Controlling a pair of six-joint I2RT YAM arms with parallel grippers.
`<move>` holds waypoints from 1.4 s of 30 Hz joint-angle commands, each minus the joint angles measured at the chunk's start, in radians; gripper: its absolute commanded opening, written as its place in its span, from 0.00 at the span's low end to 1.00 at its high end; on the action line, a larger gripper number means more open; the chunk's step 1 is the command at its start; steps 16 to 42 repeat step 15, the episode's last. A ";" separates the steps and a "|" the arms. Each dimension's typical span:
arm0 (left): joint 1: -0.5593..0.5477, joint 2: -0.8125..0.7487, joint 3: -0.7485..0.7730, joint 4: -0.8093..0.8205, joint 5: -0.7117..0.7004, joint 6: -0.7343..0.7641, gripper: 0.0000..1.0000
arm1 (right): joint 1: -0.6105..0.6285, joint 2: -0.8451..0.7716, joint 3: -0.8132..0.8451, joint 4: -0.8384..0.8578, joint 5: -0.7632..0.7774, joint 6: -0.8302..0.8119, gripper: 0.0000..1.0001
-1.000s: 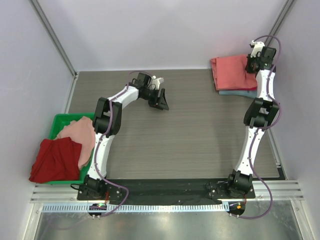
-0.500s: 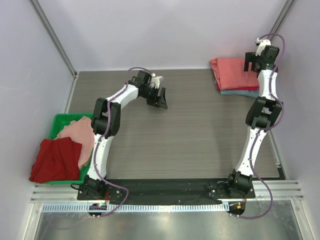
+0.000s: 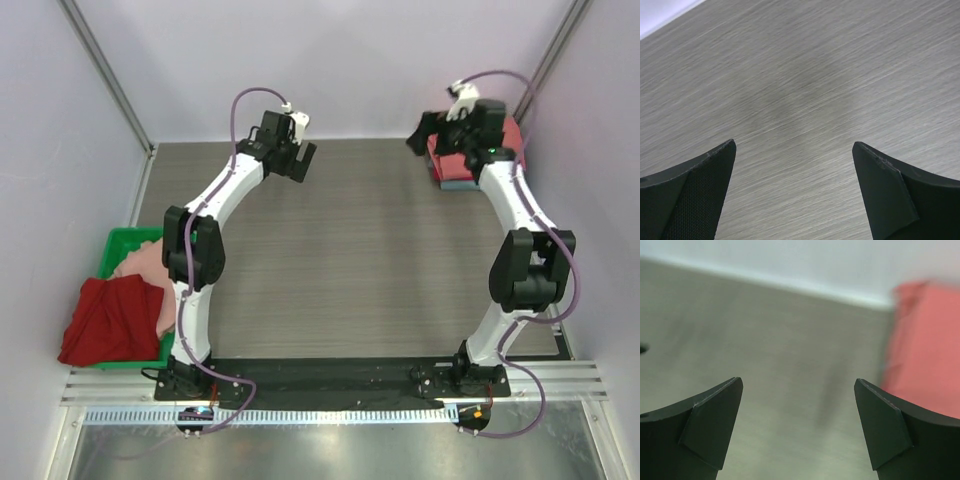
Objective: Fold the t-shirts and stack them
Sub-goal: Reset both grippers
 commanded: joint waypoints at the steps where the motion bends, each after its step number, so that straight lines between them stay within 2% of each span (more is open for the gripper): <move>1: -0.008 -0.077 -0.014 0.019 -0.076 0.019 1.00 | 0.031 -0.012 -0.164 0.021 -0.090 0.188 1.00; 4: -0.008 -0.122 -0.036 -0.013 -0.047 0.013 1.00 | 0.068 -0.066 -0.244 0.026 -0.025 0.222 1.00; 5: -0.008 -0.133 -0.048 -0.022 -0.037 0.006 1.00 | 0.109 -0.073 -0.251 -0.009 0.097 0.219 1.00; 8: -0.006 -0.188 -0.097 -0.046 -0.010 0.006 1.00 | 0.161 -0.083 -0.253 -0.086 0.308 0.211 1.00; 9: -0.006 -0.202 -0.109 -0.056 -0.010 0.028 1.00 | 0.181 -0.089 -0.262 -0.088 0.321 0.208 1.00; 15: 0.025 -0.300 -0.212 -0.100 -0.045 0.118 1.00 | 0.236 -0.142 -0.366 -0.065 0.278 0.204 1.00; 42: 0.025 -0.300 -0.212 -0.100 -0.045 0.118 1.00 | 0.236 -0.142 -0.366 -0.065 0.278 0.204 1.00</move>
